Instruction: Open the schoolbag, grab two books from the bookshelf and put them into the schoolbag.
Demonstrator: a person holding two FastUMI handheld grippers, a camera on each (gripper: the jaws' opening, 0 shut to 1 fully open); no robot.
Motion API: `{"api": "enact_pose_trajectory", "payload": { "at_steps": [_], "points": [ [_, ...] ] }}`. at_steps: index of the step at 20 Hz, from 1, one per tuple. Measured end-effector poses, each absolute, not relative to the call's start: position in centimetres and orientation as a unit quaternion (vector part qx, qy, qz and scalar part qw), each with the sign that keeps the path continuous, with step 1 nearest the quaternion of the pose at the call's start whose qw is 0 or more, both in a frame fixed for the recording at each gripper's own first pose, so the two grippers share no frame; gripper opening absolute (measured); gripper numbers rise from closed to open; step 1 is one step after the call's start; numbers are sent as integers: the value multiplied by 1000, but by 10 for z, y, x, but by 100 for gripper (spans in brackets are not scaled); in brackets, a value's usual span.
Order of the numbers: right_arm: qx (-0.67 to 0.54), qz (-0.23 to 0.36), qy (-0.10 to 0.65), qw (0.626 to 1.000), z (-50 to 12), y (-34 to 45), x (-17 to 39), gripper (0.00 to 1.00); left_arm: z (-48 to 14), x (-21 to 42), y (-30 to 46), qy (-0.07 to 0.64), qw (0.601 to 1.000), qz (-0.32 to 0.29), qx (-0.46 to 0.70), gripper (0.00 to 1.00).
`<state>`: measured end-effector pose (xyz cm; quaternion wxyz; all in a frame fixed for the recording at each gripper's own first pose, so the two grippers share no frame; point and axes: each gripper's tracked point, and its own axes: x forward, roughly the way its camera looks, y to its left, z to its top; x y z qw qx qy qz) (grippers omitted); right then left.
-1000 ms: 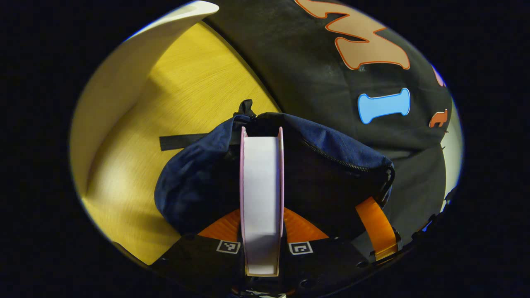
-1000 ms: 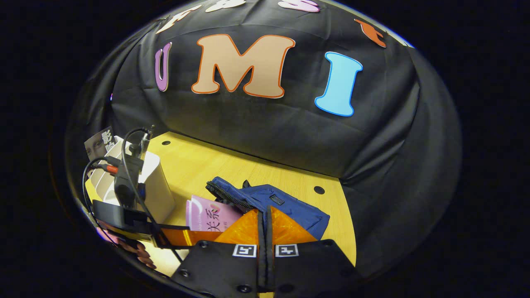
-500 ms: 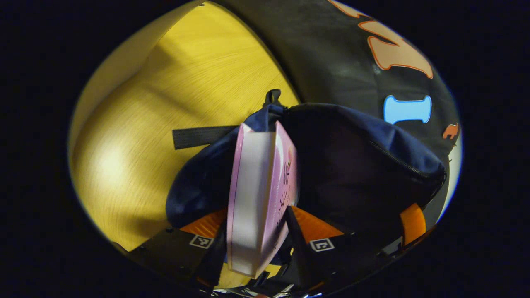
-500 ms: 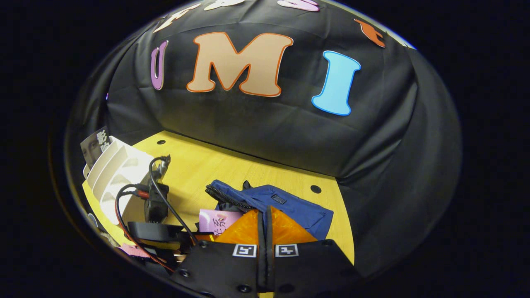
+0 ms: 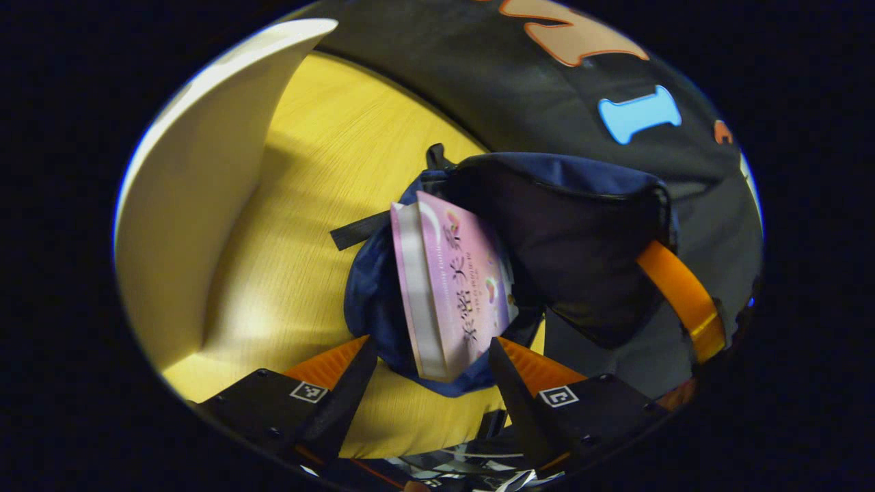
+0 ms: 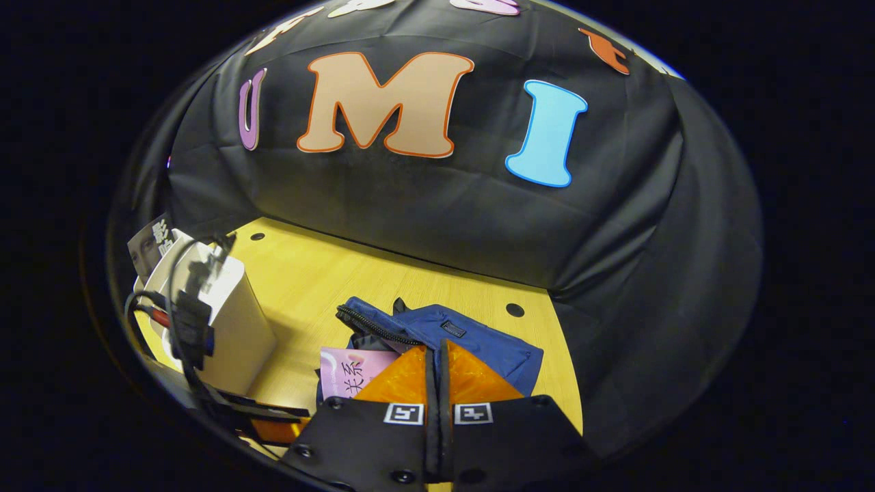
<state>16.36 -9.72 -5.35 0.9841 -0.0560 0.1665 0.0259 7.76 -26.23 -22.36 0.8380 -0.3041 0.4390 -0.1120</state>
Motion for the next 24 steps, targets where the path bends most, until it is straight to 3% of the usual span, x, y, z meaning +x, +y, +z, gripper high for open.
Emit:
{"api": "enact_pose_trajectory", "payload": {
  "at_steps": [2, 3, 4, 7, 9, 14, 19, 22, 23, 24],
  "points": [
    [-57, 27, 167, 984, -54, -96, 162, 2, -199, 68, -260, 436, 839, -135, -295, 92],
    [-59, 27, 168, 984, -55, -96, 162, 3, -185, 63, -257, 434, 842, -146, -286, 96],
    [-60, 27, 167, 984, -55, -96, 162, 3, -170, 58, -253, 429, 846, -156, -276, 92],
    [-56, 28, 168, 984, -56, -94, 161, 3, -123, 42, -232, 420, 855, -173, -250, 95],
    [-54, 28, 169, 984, -57, -95, 161, 2, -98, 33, -212, 416, 857, -170, -251, 92],
    [-55, 26, 171, 983, -58, -95, 162, 1, -41, 12, -125, 408, 873, -141, -228, 95],
    [-65, 30, 174, 982, -61, -93, 163, 1, 7, -10, 0, 407, 895, -67, -171, 95],
    [-72, 28, 178, 981, -62, -90, 163, 1, 29, -2, 99, 395, 909, 18, -134, 95],
    [-73, 29, 179, 981, -63, -89, 163, 1, 29, -2, 124, 398, 909, 42, -114, 100],
    [-75, 30, 179, 980, -63, -89, 163, 1, 24, 1, 143, 403, 908, 59, -97, 95]
  ]
}}
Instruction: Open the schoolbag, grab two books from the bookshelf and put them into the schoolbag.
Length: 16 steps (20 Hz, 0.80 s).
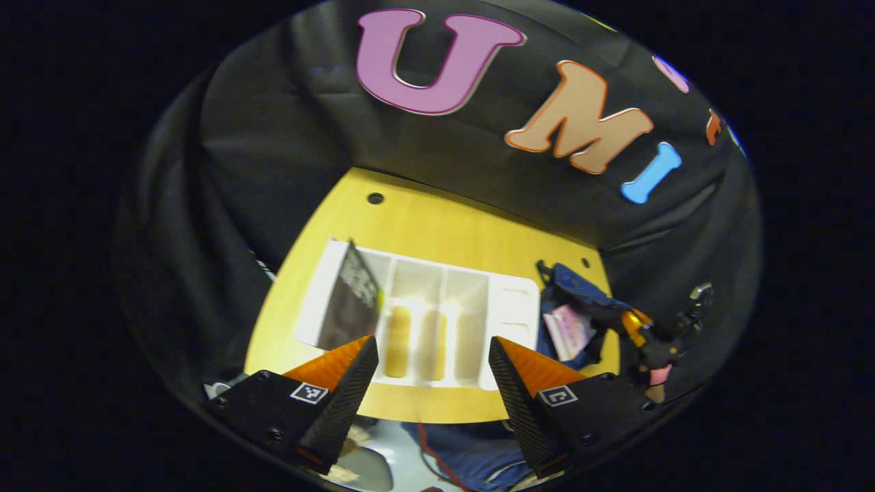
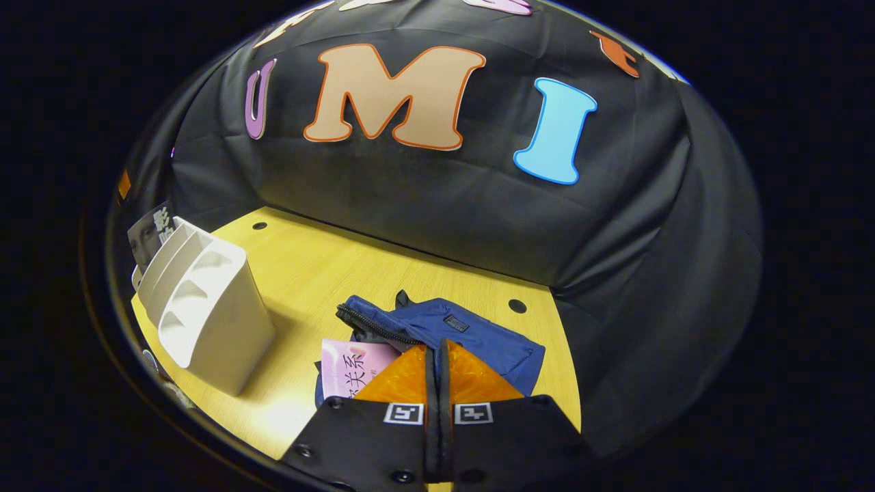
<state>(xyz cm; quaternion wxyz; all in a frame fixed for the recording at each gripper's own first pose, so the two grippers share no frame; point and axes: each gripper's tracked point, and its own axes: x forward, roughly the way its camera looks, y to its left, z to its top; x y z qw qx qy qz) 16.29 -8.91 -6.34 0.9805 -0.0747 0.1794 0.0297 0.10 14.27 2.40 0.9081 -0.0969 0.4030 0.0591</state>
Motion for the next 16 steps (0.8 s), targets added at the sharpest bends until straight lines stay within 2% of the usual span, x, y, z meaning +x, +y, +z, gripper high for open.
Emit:
{"api": "enact_pose_trajectory", "payload": {
  "at_steps": [6, 7, 8, 16],
  "points": [
    [-84, 31, 191, 978, -66, -87, 163, 3, -19, 26, 208, 431, 898, 69, -55, 95],
    [-87, 30, 192, 977, -67, -86, 163, 3, -24, 33, 214, 435, 896, 65, -50, 99],
    [-86, 31, 194, 977, -66, -84, 163, 1, -31, 36, 219, 440, 894, 62, -47, 95],
    [-77, 24, 202, 976, -70, -86, 158, 1, -79, 56, 238, 508, 858, 53, -52, 95]
  ]
}}
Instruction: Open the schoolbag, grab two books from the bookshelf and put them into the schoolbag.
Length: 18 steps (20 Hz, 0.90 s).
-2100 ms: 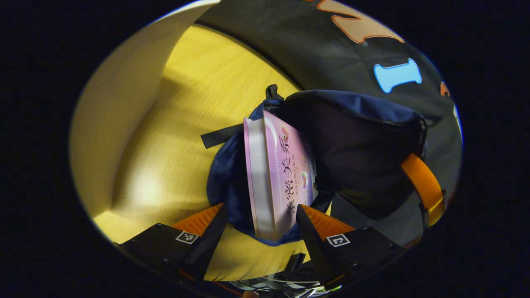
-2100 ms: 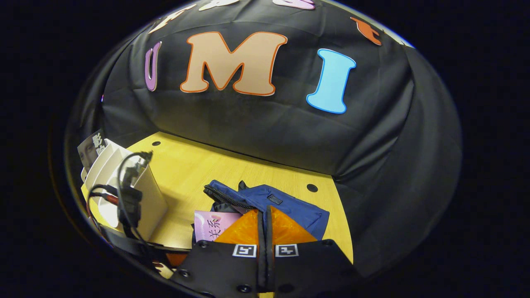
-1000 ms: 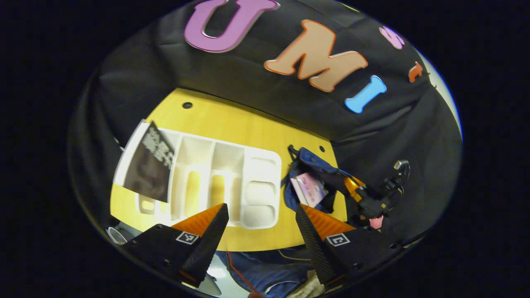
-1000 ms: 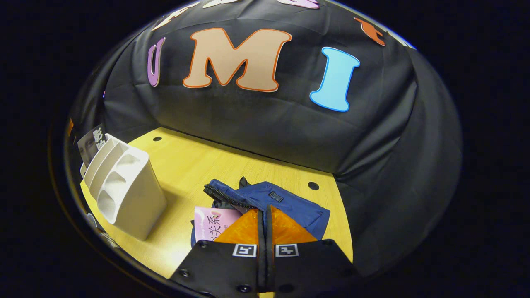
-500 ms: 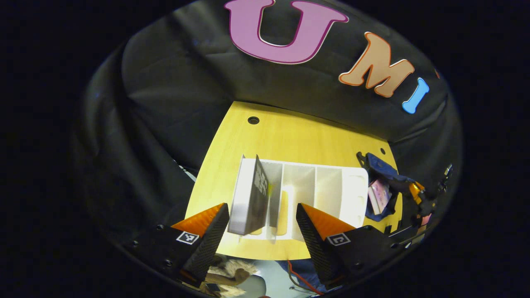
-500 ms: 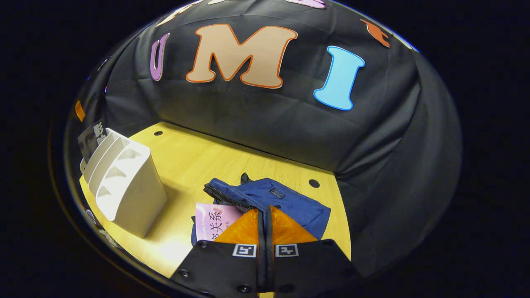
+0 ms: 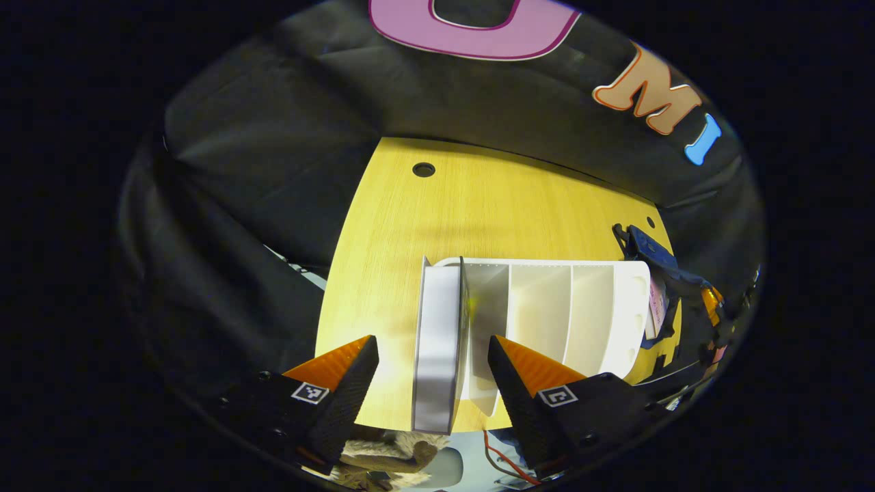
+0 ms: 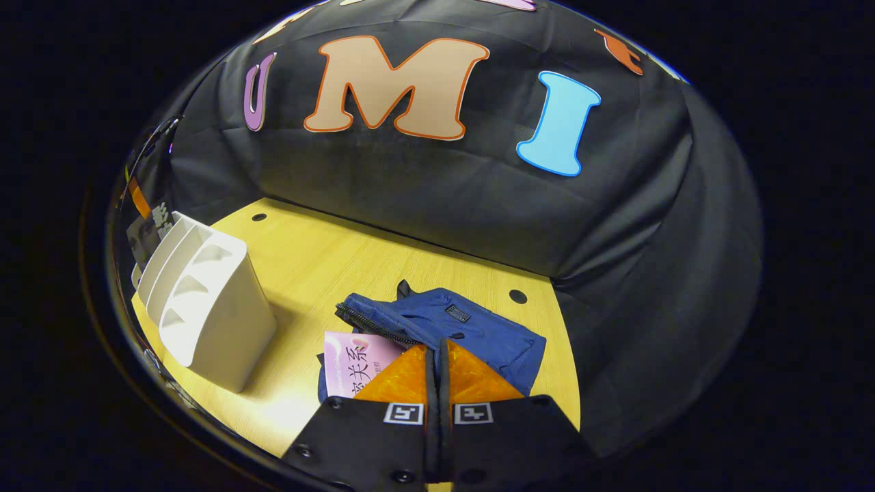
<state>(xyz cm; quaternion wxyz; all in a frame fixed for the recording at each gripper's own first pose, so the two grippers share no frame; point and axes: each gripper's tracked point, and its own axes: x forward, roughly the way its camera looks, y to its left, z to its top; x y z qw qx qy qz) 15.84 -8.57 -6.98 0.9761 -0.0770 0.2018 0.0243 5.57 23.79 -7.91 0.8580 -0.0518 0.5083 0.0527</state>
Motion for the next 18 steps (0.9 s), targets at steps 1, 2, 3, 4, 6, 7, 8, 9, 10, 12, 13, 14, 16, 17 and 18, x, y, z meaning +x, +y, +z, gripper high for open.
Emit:
{"api": "enact_pose_trajectory", "payload": {
  "at_steps": [1, 2, 3, 4, 6, 7, 8, 9, 10, 12, 13, 14, 16, 17, 18],
  "points": [
    [-78, 24, 202, 976, -70, -85, 159, 2, -84, 57, 236, 514, 855, 51, -55, 90],
    [-80, 24, 202, 976, -71, -85, 159, 1, -88, 56, 234, 518, 852, 49, -55, 93],
    [-80, 24, 203, 976, -71, -83, 159, 1, -92, 57, 233, 523, 849, 47, -54, 92],
    [-80, 25, 204, 975, -72, -83, 160, 2, -96, 58, 233, 527, 847, 45, -54, 89],
    [-81, 25, 205, 975, -71, -83, 160, 1, -101, 61, 228, 534, 842, 44, -62, 83],
    [-82, 25, 205, 975, -72, -82, 160, 1, -102, 62, 227, 538, 839, 47, -66, 80],
    [-84, 26, 204, 975, -72, -81, 161, 1, -107, 63, 224, 543, 835, 46, -69, 66],
    [-85, 26, 204, 975, -73, -82, 160, 1, -107, 62, 223, 548, 832, 49, -69, 54],
    [-87, 26, 204, 975, -73, -81, 160, 1, -109, 63, 216, 551, 830, 41, -74, 40],
    [-86, 27, 204, 975, -74, -81, 160, 1, -110, 61, 212, 561, 825, 38, -56, 36],
    [-85, 27, 204, 975, -74, -81, 160, 1, -110, 61, 211, 566, 823, 40, -45, 35],
    [-85, 27, 204, 975, -75, -80, 160, 1, -110, 61, 209, 570, 820, 40, -42, 35],
    [-85, 29, 203, 975, -76, -80, 159, 3, -111, 59, 206, 577, 814, 45, -46, 32],
    [-86, 30, 202, 975, -75, -79, 159, 1, -110, 59, 205, 577, 813, 51, -53, 32],
    [-86, 31, 202, 975, -76, -79, 160, 2, -110, 59, 205, 576, 813, 58, -62, 29]
  ]
}}
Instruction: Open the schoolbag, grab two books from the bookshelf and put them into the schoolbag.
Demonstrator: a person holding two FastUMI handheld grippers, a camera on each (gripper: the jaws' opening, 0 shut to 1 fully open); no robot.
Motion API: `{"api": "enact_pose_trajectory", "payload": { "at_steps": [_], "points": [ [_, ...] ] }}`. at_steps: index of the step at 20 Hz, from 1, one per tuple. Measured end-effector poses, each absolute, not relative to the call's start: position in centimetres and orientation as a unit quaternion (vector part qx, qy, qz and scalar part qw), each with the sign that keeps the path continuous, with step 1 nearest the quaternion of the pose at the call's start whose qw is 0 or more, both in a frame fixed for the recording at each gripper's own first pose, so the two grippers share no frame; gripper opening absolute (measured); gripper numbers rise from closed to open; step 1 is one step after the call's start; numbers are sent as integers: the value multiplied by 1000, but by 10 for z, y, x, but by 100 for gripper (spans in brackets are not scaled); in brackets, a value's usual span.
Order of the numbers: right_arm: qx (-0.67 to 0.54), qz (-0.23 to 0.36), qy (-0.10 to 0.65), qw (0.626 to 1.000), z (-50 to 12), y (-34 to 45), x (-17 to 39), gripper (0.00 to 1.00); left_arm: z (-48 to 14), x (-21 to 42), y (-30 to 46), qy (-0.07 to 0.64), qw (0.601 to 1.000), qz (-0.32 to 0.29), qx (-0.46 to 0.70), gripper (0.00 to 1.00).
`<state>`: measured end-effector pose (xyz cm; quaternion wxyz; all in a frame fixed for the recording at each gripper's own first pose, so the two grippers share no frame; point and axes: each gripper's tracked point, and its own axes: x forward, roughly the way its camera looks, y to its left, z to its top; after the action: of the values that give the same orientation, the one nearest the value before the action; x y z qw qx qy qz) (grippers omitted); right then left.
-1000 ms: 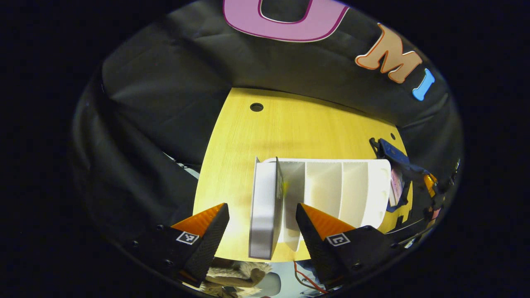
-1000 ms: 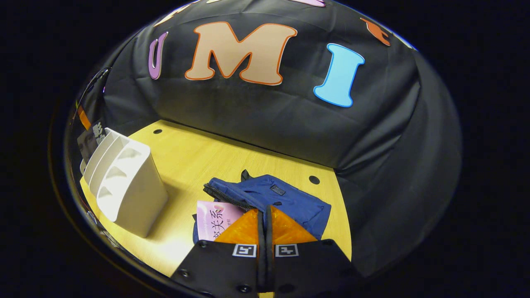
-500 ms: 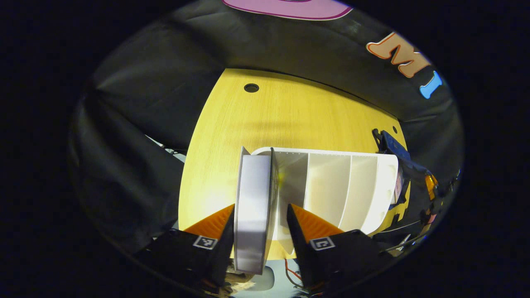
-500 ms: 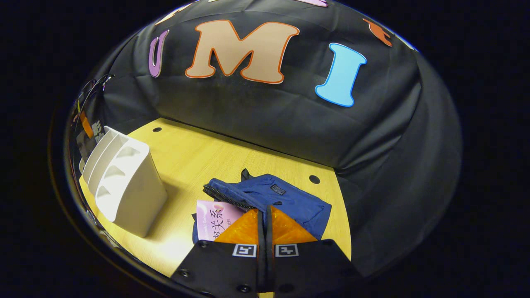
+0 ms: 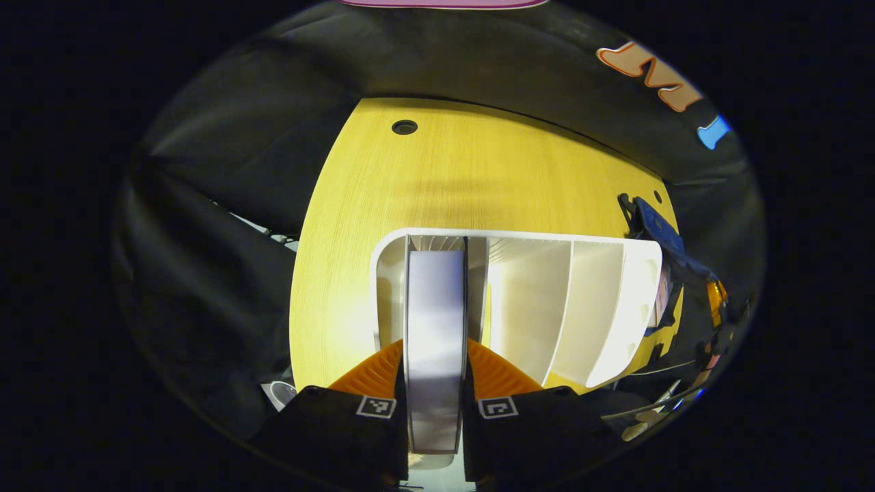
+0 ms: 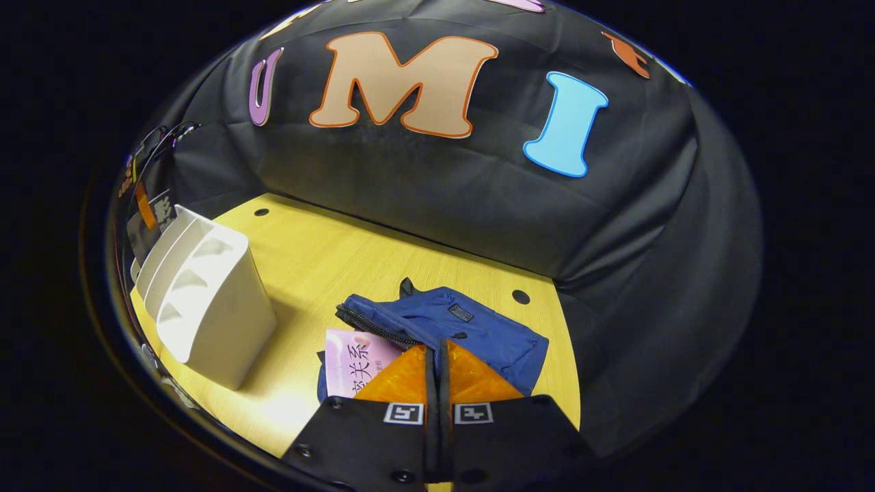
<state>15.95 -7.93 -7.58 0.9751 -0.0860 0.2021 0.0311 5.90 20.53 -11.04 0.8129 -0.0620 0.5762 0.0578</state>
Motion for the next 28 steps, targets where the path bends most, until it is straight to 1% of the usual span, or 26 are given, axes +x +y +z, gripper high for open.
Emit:
{"api": "enact_pose_trajectory", "payload": {
  "at_steps": [4, 5, 8, 10, 11, 12, 13, 14, 15, 19, 20, 22, 25, 28],
  "points": [
    [-89, 37, 201, 975, -76, -78, 158, 2, -102, 52, 206, 569, 815, 80, -79, 26],
    [-90, 38, 200, 975, -77, -78, 158, 1, -96, 50, 205, 563, 819, 80, -79, 26],
    [-89, 40, 197, 976, -75, -78, 158, 2, -74, 40, 201, 546, 830, 83, -75, 26],
    [-87, 44, 195, 976, -75, -78, 158, 3, -56, 32, 198, 532, 838, 92, -77, 26],
    [-86, 45, 194, 976, -74, -79, 157, 1, -46, 28, 197, 524, 843, 97, -78, 26],
    [-85, 47, 192, 976, -74, -79, 158, 2, -34, 23, 194, 514, 848, 101, -78, 26],
    [-83, 49, 191, 977, -73, -79, 158, 1, -23, 17, 191, 504, 854, 105, -76, 26],
    [-82, 51, 189, 977, -73, -79, 159, 3, -12, 11, 190, 495, 859, 109, -76, 26],
    [-81, 53, 187, 978, -72, -80, 160, 1, -1, 5, 187, 488, 862, 111, -75, 26],
    [-81, 71, 181, 977, -71, -80, 162, 3, 53, -22, 159, 439, 885, 126, -88, 26],
    [-82, 75, 181, 977, -70, -80, 162, 1, 63, -25, 151, 426, 891, 123, -97, 26],
    [-82, 82, 179, 977, -70, -79, 163, 2, 80, -29, 129, 402, 900, 112, -123, 25],
    [-80, 92, 178, 976, -69, -81, 162, 4, 86, -25, 78, 368, 910, 74, -176, 25],
    [-79, 97, 177, 976, -69, -81, 161, 1, 76, -15, 10, 326, 914, 19, -239, 25]
  ]
}}
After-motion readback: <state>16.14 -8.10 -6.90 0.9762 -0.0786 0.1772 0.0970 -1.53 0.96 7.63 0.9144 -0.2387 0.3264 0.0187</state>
